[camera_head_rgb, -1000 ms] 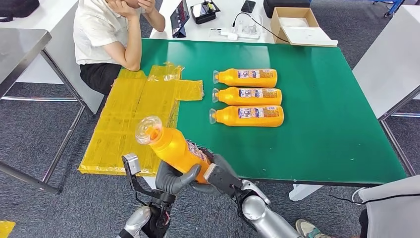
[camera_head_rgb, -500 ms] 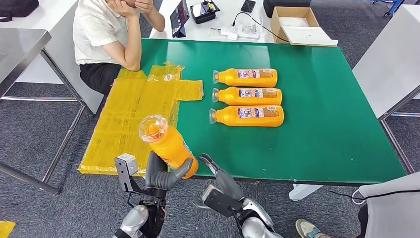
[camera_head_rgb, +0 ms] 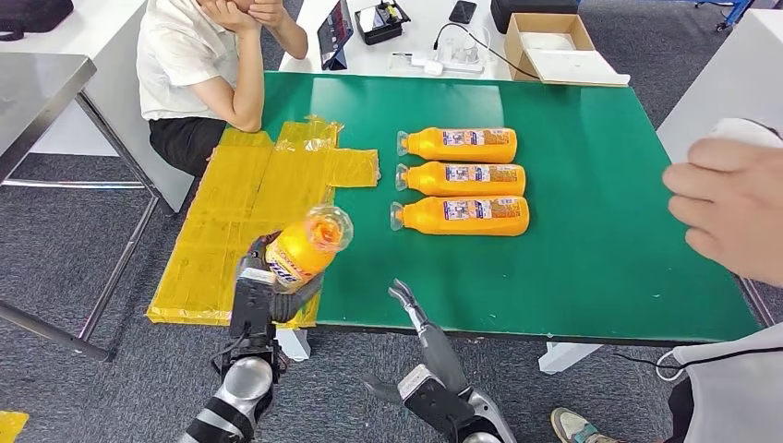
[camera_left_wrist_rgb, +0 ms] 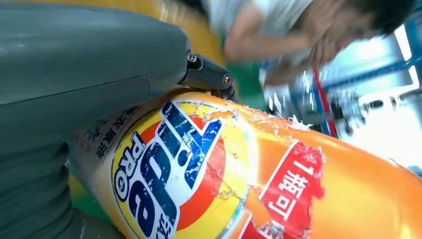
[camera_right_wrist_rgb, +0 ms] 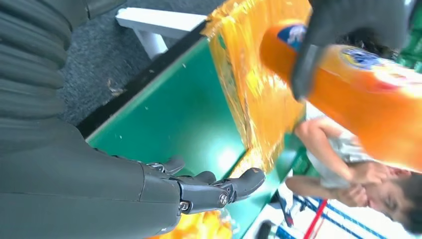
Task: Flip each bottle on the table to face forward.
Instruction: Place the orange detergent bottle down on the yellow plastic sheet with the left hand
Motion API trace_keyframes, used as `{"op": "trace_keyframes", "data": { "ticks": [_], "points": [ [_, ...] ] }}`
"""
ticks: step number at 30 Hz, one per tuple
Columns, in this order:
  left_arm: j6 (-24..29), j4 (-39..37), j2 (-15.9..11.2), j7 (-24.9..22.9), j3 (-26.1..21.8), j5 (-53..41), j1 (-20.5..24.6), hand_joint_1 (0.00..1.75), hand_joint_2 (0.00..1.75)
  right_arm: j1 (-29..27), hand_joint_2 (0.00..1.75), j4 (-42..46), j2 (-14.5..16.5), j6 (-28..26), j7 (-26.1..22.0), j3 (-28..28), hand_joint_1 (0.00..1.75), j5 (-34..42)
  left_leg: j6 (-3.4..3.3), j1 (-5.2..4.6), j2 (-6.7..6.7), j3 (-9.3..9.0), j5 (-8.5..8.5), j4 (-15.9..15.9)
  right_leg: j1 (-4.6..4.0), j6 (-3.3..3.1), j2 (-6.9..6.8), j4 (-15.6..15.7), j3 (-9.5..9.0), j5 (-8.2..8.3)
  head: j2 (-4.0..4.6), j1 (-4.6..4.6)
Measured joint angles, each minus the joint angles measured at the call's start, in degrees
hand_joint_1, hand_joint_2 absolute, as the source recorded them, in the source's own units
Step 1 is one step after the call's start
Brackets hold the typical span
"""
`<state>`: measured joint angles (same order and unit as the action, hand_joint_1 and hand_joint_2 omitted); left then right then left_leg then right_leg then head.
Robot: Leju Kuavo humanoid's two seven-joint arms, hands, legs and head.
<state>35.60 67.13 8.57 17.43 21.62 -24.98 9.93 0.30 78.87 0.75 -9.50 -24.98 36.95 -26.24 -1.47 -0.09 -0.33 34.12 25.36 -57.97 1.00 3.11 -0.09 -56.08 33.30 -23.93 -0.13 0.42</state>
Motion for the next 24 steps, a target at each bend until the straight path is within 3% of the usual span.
{"op": "trace_keyframes", "data": {
  "ticks": [3, 9, 13, 19, 20, 23, 24],
  "points": [
    [1.7, -4.8, -0.7, -4.1, -2.7, -14.7, 3.1, 1.75, 1.75, -0.3, 1.75, 0.7, 0.6, 0.0, -0.4, -0.4, 0.0, -0.1, 0.04, 0.01, -0.01, 0.0, -0.03, 0.0, 0.0, 0.0, 0.0, 0.0, 0.0, 0.0, 0.0, 0.0],
    [-5.3, -16.3, -2.8, -13.2, -4.7, -28.8, 11.2, 1.75, 1.75, -0.1, 1.75, 0.8, 2.0, 1.9, -0.9, -1.1, 0.0, 0.5, 0.1, 0.02, -0.03, 0.01, -0.09, 0.0, 0.0, 0.0, -0.01, 0.0, -0.01, 0.01, 0.0, -0.01],
    [-8.0, -22.4, -3.7, -16.0, -4.7, -31.9, 14.8, 1.75, 1.75, 0.2, 1.75, 0.8, 2.7, 2.8, -1.2, -1.2, 0.0, 0.9, 0.11, 0.02, -0.02, 0.01, -0.09, 0.0, 0.0, 0.0, 0.0, 0.0, -0.01, 0.02, 0.0, -0.01],
    [-13.9, -29.1, -4.6, -14.2, -5.5, -30.1, 18.9, 1.69, 1.75, 1.0, 1.75, 0.5, 3.5, 4.2, -1.5, -1.3, 0.0, 1.8, 0.11, 0.02, -0.06, 0.02, -0.09, 0.0, 0.0, 0.0, -0.02, 0.0, -0.01, 0.01, 0.0, -0.01],
    [-14.9, -30.3, -4.8, -14.8, -5.4, -31.3, 19.8, 1.54, 1.75, 1.2, 1.75, 0.3, 3.7, 4.4, -1.5, -1.3, 0.0, 2.0, 0.11, 0.02, -0.06, 0.01, -0.09, 0.0, 0.0, 0.0, -0.02, 0.0, -0.01, 0.01, 0.0, -0.01],
    [-17.1, -33.4, -5.4, -16.4, -5.0, -33.8, 22.1, 0.46, 1.75, 1.5, 1.75, -0.3, 4.0, 4.6, -1.5, -1.3, 0.0, 2.1, 0.12, 0.02, -0.01, -0.05, -0.09, 0.0, -0.01, 0.0, 0.0, 0.0, -0.05, 0.01, 0.0, 0.0],
    [-18.0, -34.3, -5.5, -16.6, -4.8, -34.3, 22.7, 0.19, 1.75, 1.5, 1.75, -0.4, 4.1, 4.6, -1.5, -1.4, 0.0, 2.2, 0.12, 0.02, -0.01, -0.08, -0.1, 0.0, -0.01, 0.0, 0.0, 0.0, -0.07, 0.01, 0.0, -0.01]
  ]
}}
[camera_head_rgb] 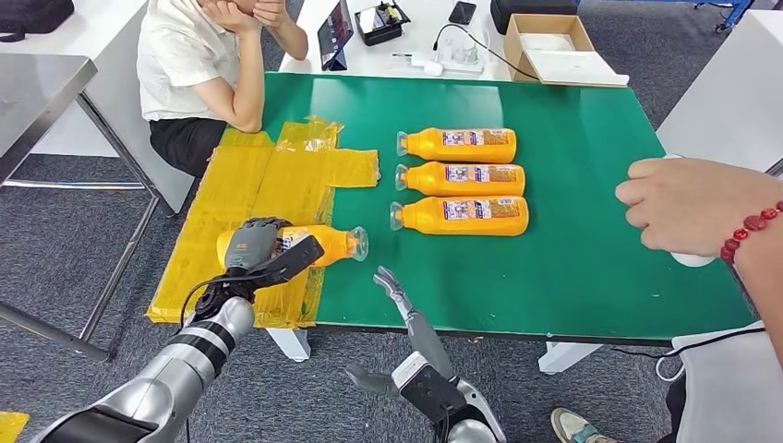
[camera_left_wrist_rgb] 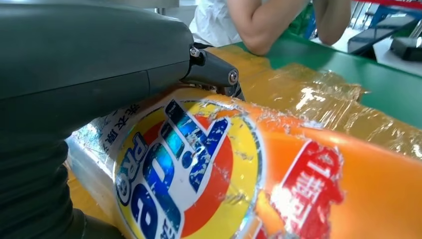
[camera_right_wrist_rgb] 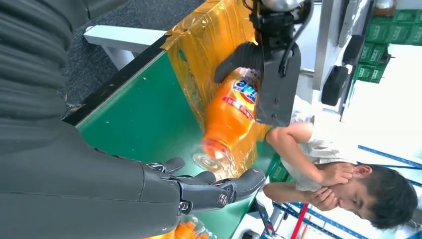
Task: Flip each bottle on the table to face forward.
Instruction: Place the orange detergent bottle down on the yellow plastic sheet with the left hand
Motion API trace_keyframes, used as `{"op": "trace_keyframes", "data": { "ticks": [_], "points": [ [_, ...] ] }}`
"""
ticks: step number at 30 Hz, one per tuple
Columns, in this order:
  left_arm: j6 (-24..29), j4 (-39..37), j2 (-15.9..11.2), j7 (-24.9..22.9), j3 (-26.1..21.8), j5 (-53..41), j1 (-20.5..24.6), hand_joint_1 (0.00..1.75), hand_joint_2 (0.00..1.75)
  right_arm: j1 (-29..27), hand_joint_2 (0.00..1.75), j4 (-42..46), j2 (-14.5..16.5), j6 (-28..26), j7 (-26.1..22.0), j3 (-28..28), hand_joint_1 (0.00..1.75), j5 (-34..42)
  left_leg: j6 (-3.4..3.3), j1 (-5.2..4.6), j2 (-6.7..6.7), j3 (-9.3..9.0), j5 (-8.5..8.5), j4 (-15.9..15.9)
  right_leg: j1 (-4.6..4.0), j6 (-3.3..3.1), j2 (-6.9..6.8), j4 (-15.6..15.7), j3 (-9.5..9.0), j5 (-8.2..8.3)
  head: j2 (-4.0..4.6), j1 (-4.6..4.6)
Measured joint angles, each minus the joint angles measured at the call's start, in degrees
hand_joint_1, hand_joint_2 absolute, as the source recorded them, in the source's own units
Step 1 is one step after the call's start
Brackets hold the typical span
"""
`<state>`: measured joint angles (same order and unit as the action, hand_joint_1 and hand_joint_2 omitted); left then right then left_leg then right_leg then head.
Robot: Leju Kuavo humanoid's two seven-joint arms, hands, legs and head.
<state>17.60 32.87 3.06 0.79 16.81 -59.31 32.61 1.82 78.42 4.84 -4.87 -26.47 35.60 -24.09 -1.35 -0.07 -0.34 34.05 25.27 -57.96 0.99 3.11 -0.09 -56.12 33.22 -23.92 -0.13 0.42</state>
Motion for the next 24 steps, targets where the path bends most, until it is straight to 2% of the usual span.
{"op": "trace_keyframes", "data": {
  "ticks": [2, 4, 8, 14, 24],
  "points": [
    [-2.0, -1.2, -0.1, 0.5, 0.4, 0.0, 0.8, 0.03, 1.75, 0.0, 1.75, -0.4, 0.2, 0.0, 0.0, 0.0, 0.0, 0.1, 0.01, 0.0, 0.01, -0.05, 0.0, 0.0, 0.0, 0.0, 0.0, 0.0, -0.04, 0.0, 0.0, 0.0],
    [-3.7, -1.8, -0.1, 2.4, 0.5, 2.1, 1.0, 0.0, 1.75, 0.0, 1.75, -0.7, 0.3, 0.0, 0.0, -0.1, 0.0, 0.2, 0.01, 0.0, 0.02, -0.09, 0.0, 0.0, 0.0, -0.01, 0.01, 0.0, -0.06, 0.0, 0.0, 0.01],
    [-4.7, -2.0, 0.1, 4.2, 0.5, 4.6, 0.3, 0.0, 1.75, -0.1, 1.75, -1.5, 0.5, -0.4, 0.0, -0.4, 0.0, 0.3, 0.02, 0.0, 0.02, -0.11, 0.0, 0.0, 0.0, -0.01, 0.01, 0.0, -0.09, 0.0, 0.0, 0.01],
    [-5.3, -1.0, 0.4, 2.7, 1.0, 2.5, -0.4, 0.0, 1.75, -1.1, 1.75, -2.3, 0.8, -1.3, 0.0, -1.7, 0.0, 0.4, 0.02, -0.01, 0.01, -0.12, 0.01, 0.0, 0.01, -0.01, 0.0, 0.0, -0.1, -0.01, 0.0, 0.01],
    [-6.8, 2.1, 0.4, 3.4, 1.0, 3.7, -2.0, 0.0, 1.75, -1.9, 1.75, -2.7, 0.9, -1.6, 0.1, -2.6, 0.0, 0.2, 0.02, -0.01, -0.03, -0.13, -0.01, 0.0, 0.01, -0.01, -0.01, 0.0, -0.13, 0.0, 0.0, 0.0]
  ]
}}
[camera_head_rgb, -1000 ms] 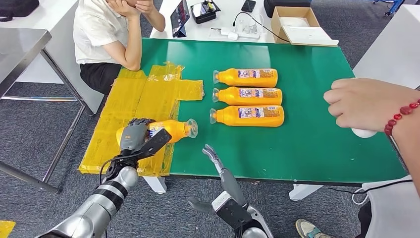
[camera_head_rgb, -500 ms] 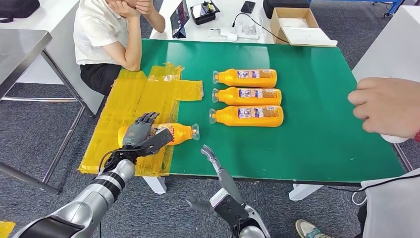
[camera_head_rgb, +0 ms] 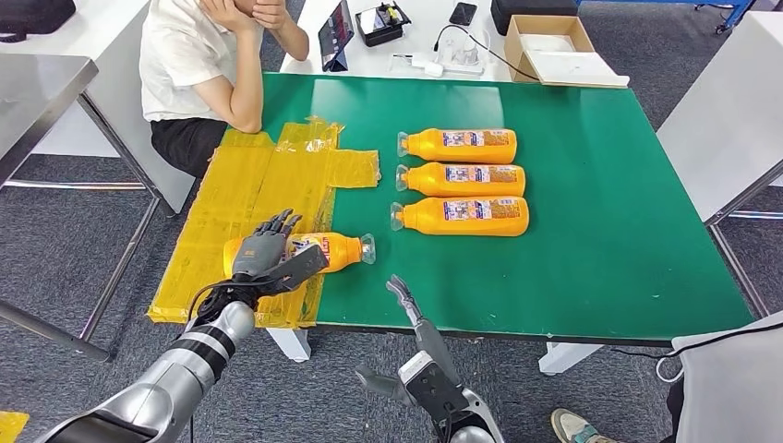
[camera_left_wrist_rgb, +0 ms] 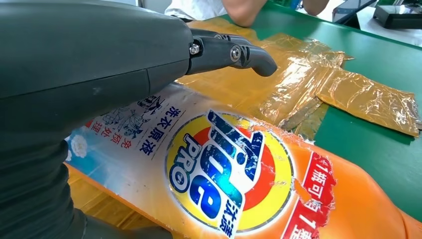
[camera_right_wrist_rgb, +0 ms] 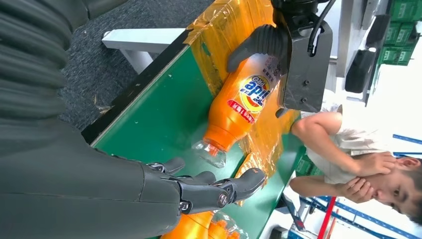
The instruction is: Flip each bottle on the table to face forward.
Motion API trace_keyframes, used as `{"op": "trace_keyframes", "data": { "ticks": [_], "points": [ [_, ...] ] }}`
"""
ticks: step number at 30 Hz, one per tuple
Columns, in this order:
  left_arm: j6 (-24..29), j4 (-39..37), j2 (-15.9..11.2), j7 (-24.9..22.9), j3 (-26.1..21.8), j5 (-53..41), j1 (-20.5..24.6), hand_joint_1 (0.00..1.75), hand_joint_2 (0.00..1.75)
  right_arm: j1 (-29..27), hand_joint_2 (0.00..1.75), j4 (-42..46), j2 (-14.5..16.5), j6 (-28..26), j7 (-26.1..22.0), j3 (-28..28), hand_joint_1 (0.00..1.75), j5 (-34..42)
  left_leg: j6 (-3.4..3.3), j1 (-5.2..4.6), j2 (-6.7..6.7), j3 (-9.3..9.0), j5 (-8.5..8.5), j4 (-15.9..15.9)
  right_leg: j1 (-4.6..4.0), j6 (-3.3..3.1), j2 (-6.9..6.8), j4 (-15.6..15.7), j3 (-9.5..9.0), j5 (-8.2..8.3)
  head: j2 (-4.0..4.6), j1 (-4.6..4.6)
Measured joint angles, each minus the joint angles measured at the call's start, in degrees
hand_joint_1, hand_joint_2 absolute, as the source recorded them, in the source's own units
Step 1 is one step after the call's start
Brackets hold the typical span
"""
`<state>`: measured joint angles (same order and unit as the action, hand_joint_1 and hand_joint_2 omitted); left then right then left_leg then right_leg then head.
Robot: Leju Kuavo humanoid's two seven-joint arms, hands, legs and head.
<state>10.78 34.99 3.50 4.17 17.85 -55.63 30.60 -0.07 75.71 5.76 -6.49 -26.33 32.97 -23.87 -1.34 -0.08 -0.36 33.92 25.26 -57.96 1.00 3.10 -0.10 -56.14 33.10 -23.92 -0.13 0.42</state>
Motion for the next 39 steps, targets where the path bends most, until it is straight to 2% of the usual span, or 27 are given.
{"op": "trace_keyframes", "data": {
  "ticks": [5, 9, 12, 16, 20, 26, 30, 33, 37, 39],
  "points": [
    [-5.3, 5.8, -0.1, 7.5, -0.2, 11.8, -3.4, 0.0, 1.75, -0.1, 1.75, -0.4, 0.0, -1.1, 0.0, -0.1, 0.0, 0.0, 0.0, -0.01, 0.0, 0.01, 0.01, 0.0, 0.01, 0.0, 0.0, 0.0, 0.0, 0.0, 0.0, 0.0],
    [-5.8, 18.0, 0.2, 14.3, -1.3, 29.2, -11.5, 0.0, 1.75, -0.8, 1.75, -0.7, -0.2, -3.5, -0.1, -0.7, 0.0, 0.4, 0.0, -0.01, 0.12, 0.1, 0.03, 0.0, 0.01, 0.0, 0.05, 0.0, 0.15, -0.01, 0.0, -0.01],
    [-0.8, 29.5, 1.2, 19.1, -2.9, 41.8, -17.7, 0.0, 1.75, -1.8, 1.75, -0.7, -0.8, -5.7, -0.1, -1.3, 0.0, 0.7, 0.0, -0.01, 0.09, 0.22, 0.04, 0.0, 0.01, 0.0, 0.05, 0.0, 0.27, -0.01, 0.0, -0.01],
    [8.2, 42.9, 2.6, 23.4, -3.9, 49.4, -22.6, 0.0, 1.75, -2.4, 1.75, -0.6, -1.6, -7.7, -0.1, -2.1, 0.0, 1.0, -0.01, -0.01, 0.05, 0.32, 0.04, 0.0, 0.0, 0.0, 0.04, 0.0, 0.35, -0.02, 0.0, 0.0],
    [9.2, 51.4, 3.2, 24.7, -3.5, 54.1, -24.8, 0.0, 1.75, -2.3, 1.75, -0.6, -2.6, -9.2, -0.1, -3.1, 0.0, -0.2, -0.01, 0.0, 0.06, 0.31, 0.03, 0.0, 0.0, -0.01, 0.04, 0.0, 0.34, -0.01, 0.0, 0.0],
    [8.5, 55.9, 3.2, 25.4, -2.7, 55.7, -26.2, 0.0, 1.75, -1.7, 1.75, -0.7, -4.5, -11.4, 1.3, -4.9, 0.0, -4.8, -0.01, -0.01, 0.06, 0.29, 0.02, 0.0, 0.0, 0.01, 0.04, 0.0, 0.31, 0.01, 0.0, -0.01],
    [7.1, 57.6, 3.3, 25.3, -2.6, 56.9, -26.7, 0.0, 1.75, 0.9, 1.75, -2.6, -7.4, -17.0, 7.6, -6.9, 0.0, -18.7, -0.02, -0.03, 0.05, 0.29, 0.01, 0.0, 0.02, 0.01, 0.04, 0.0, 0.3, 0.01, 0.0, 0.01],
    [6.7, 58.4, 3.3, 25.1, -2.6, 57.1, -26.9, 0.0, 1.75, 3.3, 1.75, -4.8, -9.1, -17.9, 8.1, -9.1, 0.0, -21.7, -0.02, -0.03, 0.05, 0.29, 0.01, 0.0, 0.02, 0.02, 0.03, 0.0, 0.28, 0.02, 0.0, -0.01],
    [4.9, 58.7, 3.4, 24.7, -2.4, 58.6, -27.0, 0.0, 1.75, 7.2, 1.75, -8.5, -11.3, -20.3, 15.0, -9.9, 0.0, -32.4, -0.02, -0.03, 0.07, 0.29, 0.01, 0.0, 0.01, 0.05, 0.04, 0.0, 0.31, 0.06, 0.0, 0.01],
    [4.4, 58.6, 3.5, 24.8, -2.0, 58.8, -27.0, 0.0, 1.75, 10.8, 1.75, -11.7, -12.4, -20.6, 15.1, -10.2, 0.0, -34.9, -0.03, -0.03, 0.07, 0.31, -0.01, 0.0, 0.01, 0.03, 0.04, 0.0, 0.32, 0.1, 0.0, 0.02]
  ]
}}
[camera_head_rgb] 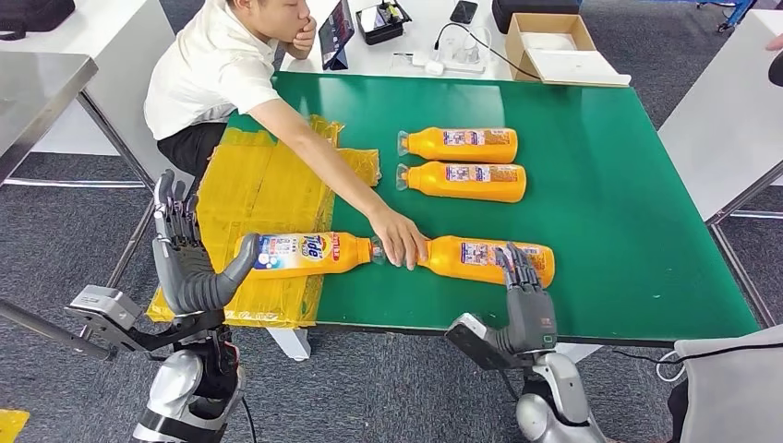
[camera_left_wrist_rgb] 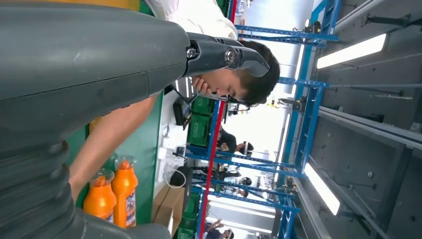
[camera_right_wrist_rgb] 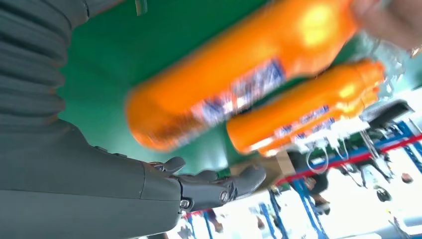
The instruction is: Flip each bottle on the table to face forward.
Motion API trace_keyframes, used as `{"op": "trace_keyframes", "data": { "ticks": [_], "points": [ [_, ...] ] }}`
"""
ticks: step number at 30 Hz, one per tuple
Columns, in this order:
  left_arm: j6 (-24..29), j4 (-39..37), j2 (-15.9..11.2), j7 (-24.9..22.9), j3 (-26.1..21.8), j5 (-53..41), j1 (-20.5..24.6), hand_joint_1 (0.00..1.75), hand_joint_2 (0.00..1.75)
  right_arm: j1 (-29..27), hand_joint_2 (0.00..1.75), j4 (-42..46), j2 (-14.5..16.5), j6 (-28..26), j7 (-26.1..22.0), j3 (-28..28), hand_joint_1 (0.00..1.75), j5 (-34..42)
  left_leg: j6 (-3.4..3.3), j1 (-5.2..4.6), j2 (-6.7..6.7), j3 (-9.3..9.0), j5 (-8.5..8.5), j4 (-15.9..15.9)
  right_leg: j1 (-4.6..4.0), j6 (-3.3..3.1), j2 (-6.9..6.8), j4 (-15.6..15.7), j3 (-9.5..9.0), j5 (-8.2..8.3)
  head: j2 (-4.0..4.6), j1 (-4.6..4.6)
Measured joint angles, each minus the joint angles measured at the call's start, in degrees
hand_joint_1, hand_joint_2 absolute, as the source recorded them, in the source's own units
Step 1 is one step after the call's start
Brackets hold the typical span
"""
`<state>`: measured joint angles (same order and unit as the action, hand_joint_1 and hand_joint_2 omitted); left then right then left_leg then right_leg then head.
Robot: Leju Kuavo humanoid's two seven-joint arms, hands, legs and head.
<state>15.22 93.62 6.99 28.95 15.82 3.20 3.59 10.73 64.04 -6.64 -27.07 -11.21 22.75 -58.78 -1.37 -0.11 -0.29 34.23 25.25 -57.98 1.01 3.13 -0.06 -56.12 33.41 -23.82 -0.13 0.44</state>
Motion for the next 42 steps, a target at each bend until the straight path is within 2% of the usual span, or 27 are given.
{"op": "trace_keyframes", "data": {
  "ticks": [3, 8, 19, 22, 29, 34, 35, 38, 39, 42],
  "points": [
    [-0.1, -0.2, 0.4, 0.1, 1.0, 0.0, 0.3, 0.0, 1.75, 7.0, 1.75, -6.6, -0.9, 0.9, -0.9, -0.6, 0.0, -1.8, -0.01, -0.01, 0.1, -0.02, -0.04, 0.0, 0.0, -0.08, 0.03, 0.0, 0.03, 0.1, 0.0, -0.01],
    [0.0, -0.7, 1.0, 0.1, 2.4, -0.1, 0.9, 0.0, 1.75, 14.7, 1.75, -15.9, -0.5, 3.9, 2.8, -0.2, 0.0, -5.6, -0.04, 0.0, 0.06, -0.02, -0.08, 0.0, -0.01, -0.06, 0.01, 0.0, 0.02, 0.12, 0.0, -0.02],
    [0.1, -1.6, 1.2, 0.1, 3.3, -0.3, 1.5, 0.0, 1.75, 19.0, 1.75, -25.1, 0.6, 5.2, 5.1, 0.8, 0.0, -7.0, -0.04, 0.0, 0.02, 0.05, -0.08, 0.0, 0.0, -0.05, 0.0, 0.0, 0.05, 0.1, 0.0, -0.02],
    [0.2, -1.9, 1.2, -0.2, 3.4, -0.7, 1.8, 0.0, 1.75, 20.5, 1.75, -27.8, 1.0, 8.6, 8.7, 1.5, 0.0, -8.6, -0.04, -0.01, 0.03, 0.05, -0.08, 0.0, 0.0, -0.05, 0.0, 0.0, 0.05, 0.11, 0.0, -0.03],
    [0.3, -4.0, 1.3, -2.1, 3.7, -1.8, 3.3, 0.0, 1.75, 25.5, 1.75, -34.4, 3.2, 21.1, 14.6, 1.8, 0.0, -7.2, -0.04, 0.01, 0.12, -0.14, -0.08, 0.0, -0.01, -0.06, 0.04, 0.0, -0.03, 0.11, 0.0, -0.02],
    [-0.1, -5.2, 1.3, -2.7, 4.3, -2.2, 4.1, 0.0, 1.75, 27.8, 1.75, -36.8, 3.7, 25.3, 17.3, 2.0, 0.02, -6.7, -0.04, 0.01, 0.09, -0.25, -0.08, 0.0, -0.01, -0.06, 0.03, 0.0, -0.16, 0.11, 0.0, -0.02],
    [-0.1, -5.4, 1.3, -2.9, 4.3, -2.3, 4.3, 0.0, 1.75, 28.2, 1.75, -37.3, 3.8, 26.3, 18.2, 2.1, 0.37, -6.8, -0.04, 0.01, 0.09, -0.29, -0.08, 0.0, -0.01, -0.06, 0.03, 0.0, -0.19, 0.11, 0.0, -0.02],
    [-0.5, -6.6, 1.6, -3.4, 4.6, -2.5, 5.0, 0.0, 1.75, 29.6, 1.75, -38.5, 3.8, 30.5, 20.5, 2.3, 1.66, -7.1, -0.04, 0.01, 0.04, -0.49, -0.08, 0.0, -0.01, -0.06, 0.01, 0.1, -0.37, 0.1, 0.0, -0.04],
    [-0.6, -7.0, 1.7, -3.5, 4.6, -2.5, 5.3, 0.0, 1.75, 29.9, 1.75, -38.9, 3.7, 31.5, 20.8, 2.4, 1.75, -7.1, -0.05, 0.0, 0.03, -0.55, -0.08, 0.0, -0.01, -0.06, 0.01, 0.1, -0.44, 0.1, 0.0, -0.04],
    [-0.9, -7.9, 1.8, -3.6, 4.7, -2.5, 5.8, 0.0, 1.75, 30.3, 1.75, -39.6, 3.5, 32.3, 19.8, 2.7, 1.75, -6.6, -0.05, 0.0, 0.03, -0.6, -0.08, 0.0, 0.0, -0.05, 0.01, 0.1, -0.54, 0.1, 0.0, -0.04]
  ]
}}
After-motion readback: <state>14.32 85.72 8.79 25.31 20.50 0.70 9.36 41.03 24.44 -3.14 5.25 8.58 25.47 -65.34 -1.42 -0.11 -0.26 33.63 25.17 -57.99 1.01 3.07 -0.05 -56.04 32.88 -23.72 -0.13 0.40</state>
